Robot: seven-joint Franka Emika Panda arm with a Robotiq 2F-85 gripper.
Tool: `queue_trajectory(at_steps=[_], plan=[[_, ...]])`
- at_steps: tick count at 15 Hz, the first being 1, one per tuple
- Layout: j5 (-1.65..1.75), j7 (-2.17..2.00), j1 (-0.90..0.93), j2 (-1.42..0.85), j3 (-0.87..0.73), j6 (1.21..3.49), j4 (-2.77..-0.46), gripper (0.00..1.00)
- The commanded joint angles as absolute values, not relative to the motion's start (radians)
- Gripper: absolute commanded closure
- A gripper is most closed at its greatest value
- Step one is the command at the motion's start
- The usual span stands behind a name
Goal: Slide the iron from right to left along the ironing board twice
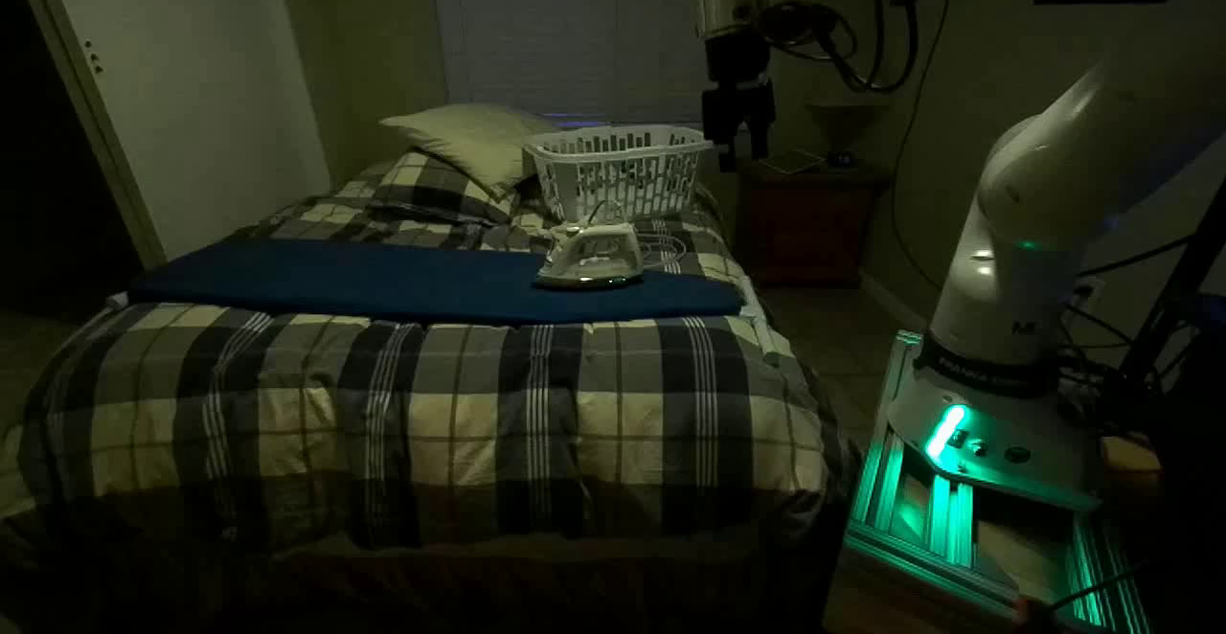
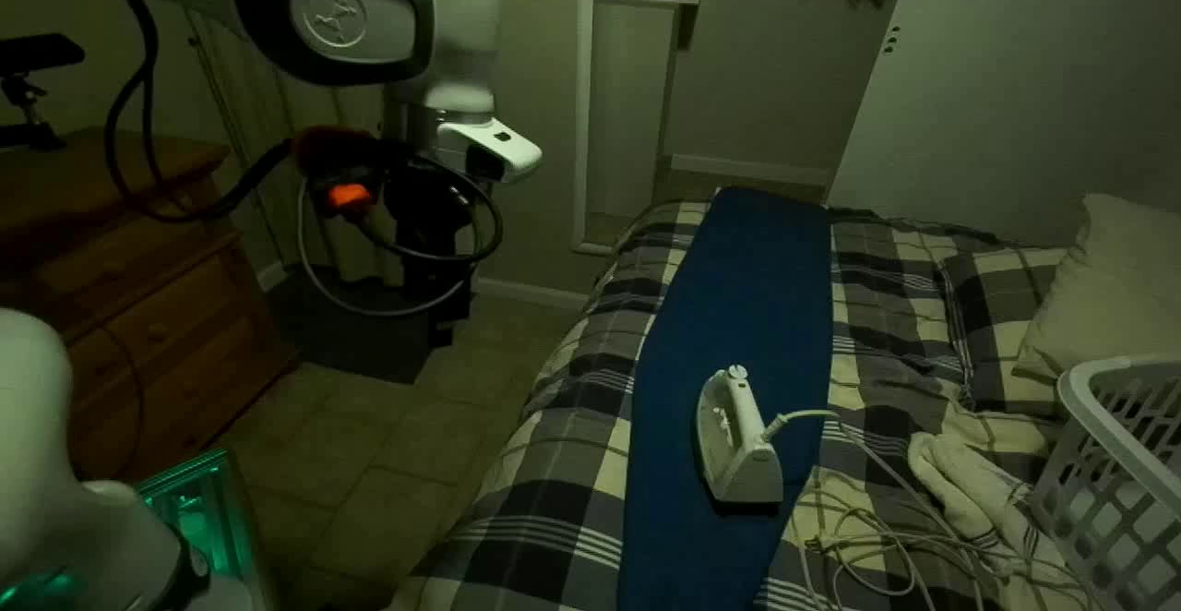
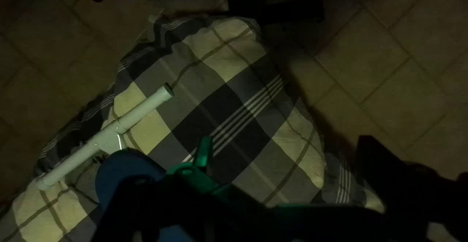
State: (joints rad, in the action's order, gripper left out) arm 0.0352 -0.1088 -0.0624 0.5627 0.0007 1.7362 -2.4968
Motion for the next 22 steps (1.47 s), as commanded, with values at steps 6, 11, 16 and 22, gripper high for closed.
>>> queue_trajectory(at_steps=[6,11,16,22], plan=[[0.143,-0.019,-0.084,0.550,-0.025,1.728,-2.475,0.00],[0.327,0.229,-0.092,0.489,-0.115,1.741,-2.403,0.00],[0.370,0.502,-0.070,0.383,-0.203,1.950,-2.321,0.00],[0.345,0.487,-0.085,0.384,-0.190,1.948,-2.332,0.00]])
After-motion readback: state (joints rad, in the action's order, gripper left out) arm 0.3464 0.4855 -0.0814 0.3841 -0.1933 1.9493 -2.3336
